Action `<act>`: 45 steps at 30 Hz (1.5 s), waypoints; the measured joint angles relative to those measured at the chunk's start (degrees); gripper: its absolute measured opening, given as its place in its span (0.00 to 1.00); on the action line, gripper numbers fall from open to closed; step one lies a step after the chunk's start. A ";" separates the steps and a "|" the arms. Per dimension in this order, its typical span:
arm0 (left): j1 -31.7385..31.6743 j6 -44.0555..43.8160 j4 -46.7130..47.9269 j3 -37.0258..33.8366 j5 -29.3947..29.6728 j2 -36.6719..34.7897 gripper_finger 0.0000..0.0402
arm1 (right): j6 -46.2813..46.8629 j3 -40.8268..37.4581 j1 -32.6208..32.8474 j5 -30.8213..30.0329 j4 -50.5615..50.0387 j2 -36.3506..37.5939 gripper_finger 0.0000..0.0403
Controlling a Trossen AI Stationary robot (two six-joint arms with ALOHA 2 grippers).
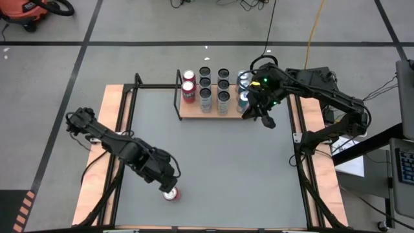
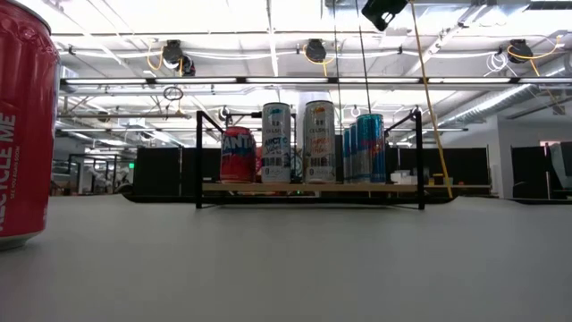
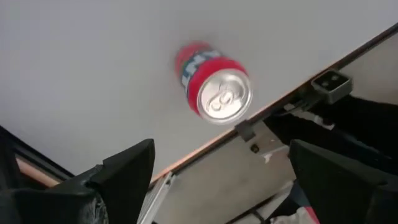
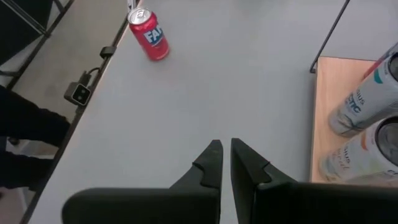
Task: Place canned beverage on shelf
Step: Put the red soda can aligned with the other red soda cans on the shelf
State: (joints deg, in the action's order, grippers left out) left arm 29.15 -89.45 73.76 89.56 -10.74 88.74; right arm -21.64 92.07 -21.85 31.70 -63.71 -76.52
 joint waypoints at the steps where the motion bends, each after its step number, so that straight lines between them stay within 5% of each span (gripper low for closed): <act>1: 0.48 -0.17 0.09 0.00 -0.25 0.34 0.91 | 0.08 -0.04 0.00 -0.02 -0.01 -0.07 0.00; 14: 2.70 -4.91 2.94 0.00 2.30 1.65 0.91 | 4.20 -0.07 0.05 -0.05 0.49 -0.26 0.01; 22: 4.00 -9.27 6.87 0.00 6.15 1.65 0.91 | 12.00 -0.07 0.30 -0.07 0.36 -0.26 0.19; 30: 6.44 -10.61 0.55 0.04 8.02 2.81 0.97 | 14.11 -0.07 0.59 -0.39 0.71 -0.26 0.37; 36: 7.41 -16.73 7.50 0.00 6.64 6.01 0.99 | 14.55 -0.07 0.59 -0.57 -0.29 -0.26 0.43; 45: 6.27 -15.26 3.53 -2.21 5.53 7.84 0.99 | 15.31 -0.04 0.57 -1.99 -0.36 -0.50 0.46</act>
State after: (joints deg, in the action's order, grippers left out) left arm 35.42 -104.71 77.30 87.35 -5.21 96.57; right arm -6.33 92.03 -21.28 29.71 -64.07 -77.01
